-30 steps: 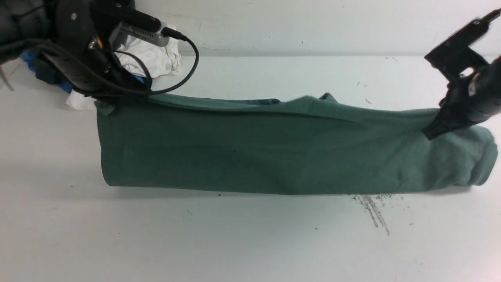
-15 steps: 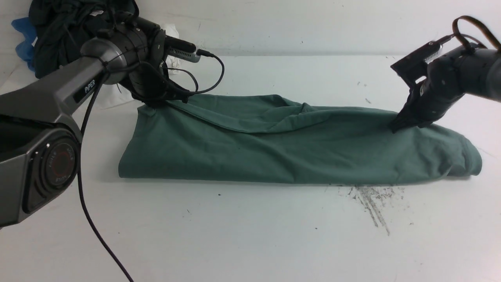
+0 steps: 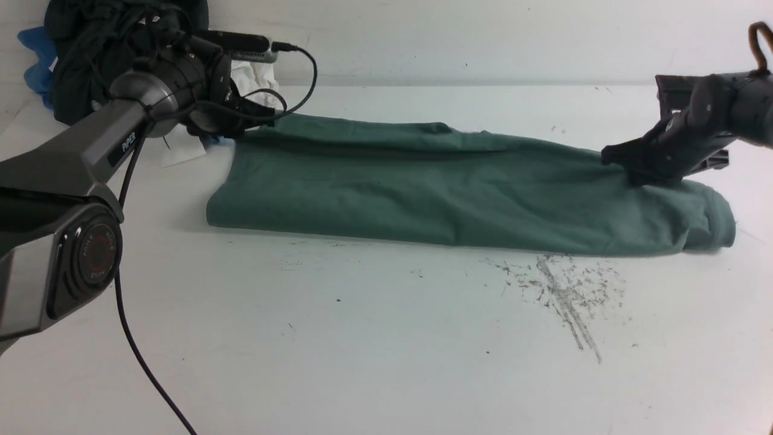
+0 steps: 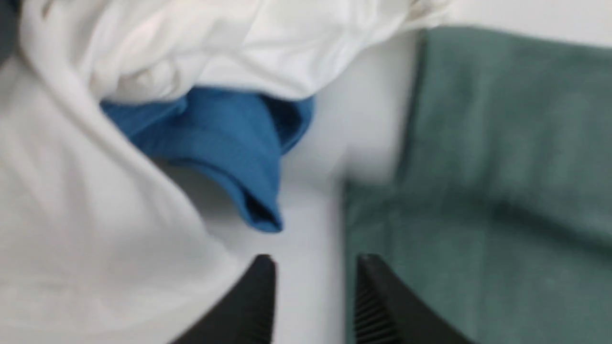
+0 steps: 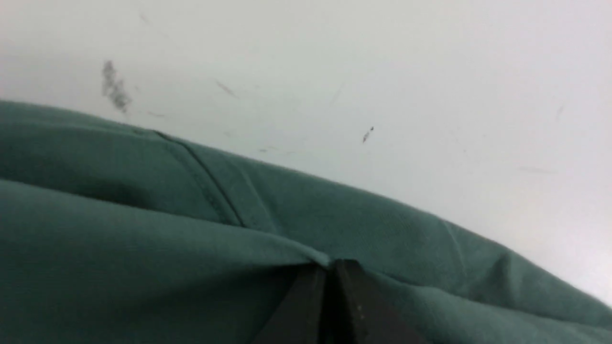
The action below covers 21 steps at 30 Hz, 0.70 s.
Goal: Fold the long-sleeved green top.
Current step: Use both arms to drag the lower edge of the fabric forward and fold it over the upper edge
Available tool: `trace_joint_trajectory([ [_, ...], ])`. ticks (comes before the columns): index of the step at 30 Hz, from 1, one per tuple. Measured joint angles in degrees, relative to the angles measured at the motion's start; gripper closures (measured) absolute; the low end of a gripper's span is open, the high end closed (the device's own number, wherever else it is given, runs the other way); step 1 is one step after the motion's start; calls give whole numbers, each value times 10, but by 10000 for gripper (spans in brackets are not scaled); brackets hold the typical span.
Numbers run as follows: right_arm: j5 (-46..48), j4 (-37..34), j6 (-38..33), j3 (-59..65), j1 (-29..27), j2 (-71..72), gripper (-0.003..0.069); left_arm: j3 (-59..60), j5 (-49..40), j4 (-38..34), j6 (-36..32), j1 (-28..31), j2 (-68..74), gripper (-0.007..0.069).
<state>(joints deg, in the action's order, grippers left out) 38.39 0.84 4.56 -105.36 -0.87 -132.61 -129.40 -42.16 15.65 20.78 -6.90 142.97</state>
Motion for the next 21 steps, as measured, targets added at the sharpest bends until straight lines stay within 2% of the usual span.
trace_joint_trajectory([
  [2,9,-8,-1,-16,0,-3,545,-4,-8,1,20,4,0,201],
  [3,11,-8,-1,-16,0,-3,536,-5,-9,1,21,4,0,201],
  [4,18,-8,-2,-36,0,-3,478,-14,-23,1,21,4,-8,113],
  [5,26,-12,-2,-49,0,0,437,-23,-40,0,14,1,-15,67],
  [7,51,-12,-2,-79,0,12,347,-38,-70,0,-22,-6,-37,33],
  [9,73,-18,-6,-100,0,26,304,-46,-96,-6,-72,-14,-58,45],
  [11,92,-26,-15,-110,1,38,284,-49,-116,-21,-109,-23,-69,74],
  [13,135,-53,-65,-119,8,52,298,-48,-159,-72,-179,-36,-76,186],
  [14,144,-58,-75,-120,9,52,303,-48,-165,-82,-188,-37,-74,197],
  [15,185,-85,-114,-120,18,50,359,-41,-188,-121,-216,-41,-66,295],
  [18,250,-129,-187,-107,38,27,513,-35,-224,-161,-246,-42,-28,501],
  [19,254,-131,-192,-106,41,25,538,-35,-225,-162,-247,-42,-25,514],
  [20,273,-138,-225,-96,49,5,606,-31,-234,-167,-251,-42,-6,575],
  [21,280,-139,-234,-91,52,-5,629,-31,-243,-168,-253,-42,5,600],
])
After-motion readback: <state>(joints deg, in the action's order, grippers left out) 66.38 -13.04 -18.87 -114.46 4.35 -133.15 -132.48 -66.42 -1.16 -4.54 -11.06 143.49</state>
